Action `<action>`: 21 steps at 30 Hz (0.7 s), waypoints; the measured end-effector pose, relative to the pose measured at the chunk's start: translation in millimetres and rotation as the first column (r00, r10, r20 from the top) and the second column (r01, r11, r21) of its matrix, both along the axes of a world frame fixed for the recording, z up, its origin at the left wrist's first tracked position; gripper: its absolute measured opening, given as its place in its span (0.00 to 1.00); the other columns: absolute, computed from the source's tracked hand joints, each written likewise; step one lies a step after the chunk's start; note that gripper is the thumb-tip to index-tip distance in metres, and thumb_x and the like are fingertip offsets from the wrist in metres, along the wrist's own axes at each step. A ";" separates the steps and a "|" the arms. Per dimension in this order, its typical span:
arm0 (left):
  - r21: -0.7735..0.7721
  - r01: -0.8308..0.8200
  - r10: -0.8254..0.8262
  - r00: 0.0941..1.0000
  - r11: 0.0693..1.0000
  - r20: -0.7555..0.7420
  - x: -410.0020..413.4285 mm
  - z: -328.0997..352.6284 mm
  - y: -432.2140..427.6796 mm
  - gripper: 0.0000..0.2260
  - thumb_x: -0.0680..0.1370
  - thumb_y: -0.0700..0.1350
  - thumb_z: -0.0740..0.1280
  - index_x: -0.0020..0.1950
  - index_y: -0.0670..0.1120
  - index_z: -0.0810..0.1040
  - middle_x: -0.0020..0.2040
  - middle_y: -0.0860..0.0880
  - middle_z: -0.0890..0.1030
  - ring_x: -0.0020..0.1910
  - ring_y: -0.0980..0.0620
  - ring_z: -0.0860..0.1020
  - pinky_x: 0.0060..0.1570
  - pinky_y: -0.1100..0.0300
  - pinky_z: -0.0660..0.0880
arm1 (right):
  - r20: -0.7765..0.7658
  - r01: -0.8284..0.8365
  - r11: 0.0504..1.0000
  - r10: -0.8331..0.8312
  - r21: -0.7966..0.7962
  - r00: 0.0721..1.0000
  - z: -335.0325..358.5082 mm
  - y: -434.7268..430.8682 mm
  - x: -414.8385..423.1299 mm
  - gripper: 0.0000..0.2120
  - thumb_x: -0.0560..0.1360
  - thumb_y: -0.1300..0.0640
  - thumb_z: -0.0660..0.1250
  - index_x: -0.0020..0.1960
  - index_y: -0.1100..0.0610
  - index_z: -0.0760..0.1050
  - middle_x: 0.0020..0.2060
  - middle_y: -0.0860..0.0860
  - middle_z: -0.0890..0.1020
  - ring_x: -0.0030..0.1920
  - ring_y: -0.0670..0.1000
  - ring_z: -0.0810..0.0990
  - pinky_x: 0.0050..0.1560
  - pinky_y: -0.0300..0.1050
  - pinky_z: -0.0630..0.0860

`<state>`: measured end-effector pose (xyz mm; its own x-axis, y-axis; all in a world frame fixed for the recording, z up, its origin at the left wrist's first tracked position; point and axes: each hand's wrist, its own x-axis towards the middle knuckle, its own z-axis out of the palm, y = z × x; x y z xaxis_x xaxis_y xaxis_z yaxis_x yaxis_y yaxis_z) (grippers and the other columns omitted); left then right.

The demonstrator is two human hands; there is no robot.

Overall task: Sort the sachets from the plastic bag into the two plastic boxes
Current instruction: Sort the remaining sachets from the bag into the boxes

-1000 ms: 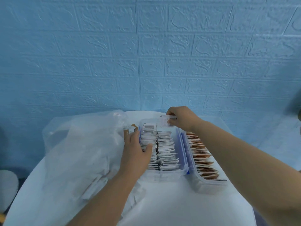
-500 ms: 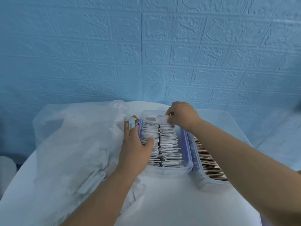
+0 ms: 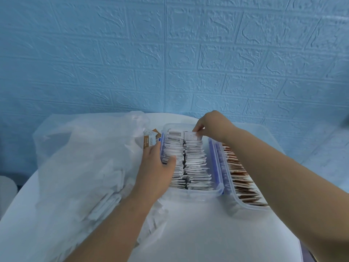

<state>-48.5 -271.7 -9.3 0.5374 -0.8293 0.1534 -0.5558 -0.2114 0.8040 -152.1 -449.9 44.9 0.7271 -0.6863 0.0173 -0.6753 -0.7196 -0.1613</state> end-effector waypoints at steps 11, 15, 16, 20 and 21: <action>-0.009 -0.011 0.012 1.000 1.000 0.019 -0.4 -1.1 0.6 0.23 0.79 0.48 0.60 0.73 0.47 0.60 0.71 0.51 0.62 0.69 0.55 0.62 0.58 0.69 0.56 | -0.040 -0.045 0.998 0.047 0.044 0.998 -0.6 -2.1 -1.8 0.08 0.73 0.60 0.68 0.50 0.54 0.82 0.45 0.49 0.84 0.51 0.47 0.79 0.53 0.41 0.73; -0.006 -0.008 0.008 0.999 1.000 0.046 1.5 -5.8 -1.6 0.19 0.78 0.49 0.60 0.69 0.47 0.66 0.65 0.50 0.67 0.65 0.53 0.66 0.57 0.66 0.60 | 0.072 -0.025 0.999 0.021 0.047 0.997 -4.9 -4.2 -3.6 0.07 0.72 0.64 0.67 0.46 0.55 0.82 0.41 0.49 0.85 0.48 0.47 0.80 0.51 0.40 0.74; -0.002 -0.012 0.012 0.999 1.000 0.043 1.3 -6.0 -1.5 0.19 0.78 0.49 0.60 0.69 0.47 0.66 0.65 0.50 0.67 0.64 0.53 0.66 0.57 0.65 0.60 | 0.095 -0.014 0.999 0.010 0.045 0.995 -6.1 -4.3 -2.7 0.07 0.71 0.64 0.68 0.45 0.55 0.82 0.40 0.49 0.85 0.47 0.46 0.80 0.49 0.38 0.74; 0.000 -0.016 0.016 0.998 1.000 0.053 2.1 -8.1 -1.8 0.18 0.77 0.49 0.60 0.66 0.46 0.68 0.66 0.48 0.67 0.65 0.52 0.66 0.63 0.61 0.63 | 0.078 -0.001 0.998 -0.003 0.056 0.997 -8.3 -4.5 -0.6 0.07 0.70 0.64 0.69 0.44 0.55 0.83 0.40 0.49 0.85 0.46 0.46 0.80 0.44 0.35 0.72; 0.001 -0.015 0.015 0.998 1.000 0.057 2.3 -8.7 -2.0 0.18 0.77 0.50 0.60 0.66 0.45 0.68 0.66 0.47 0.68 0.64 0.52 0.66 0.63 0.59 0.64 | 0.074 0.003 0.998 -0.008 0.060 0.997 -8.5 -4.4 -0.7 0.07 0.70 0.64 0.69 0.45 0.55 0.83 0.40 0.49 0.85 0.47 0.46 0.80 0.47 0.37 0.73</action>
<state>-46.2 -273.7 -18.0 0.5405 -0.8212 0.1831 -0.5970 -0.2209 0.7712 -152.8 -454.3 36.4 0.7215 -0.6917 0.0306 -0.6638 -0.7036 -0.2537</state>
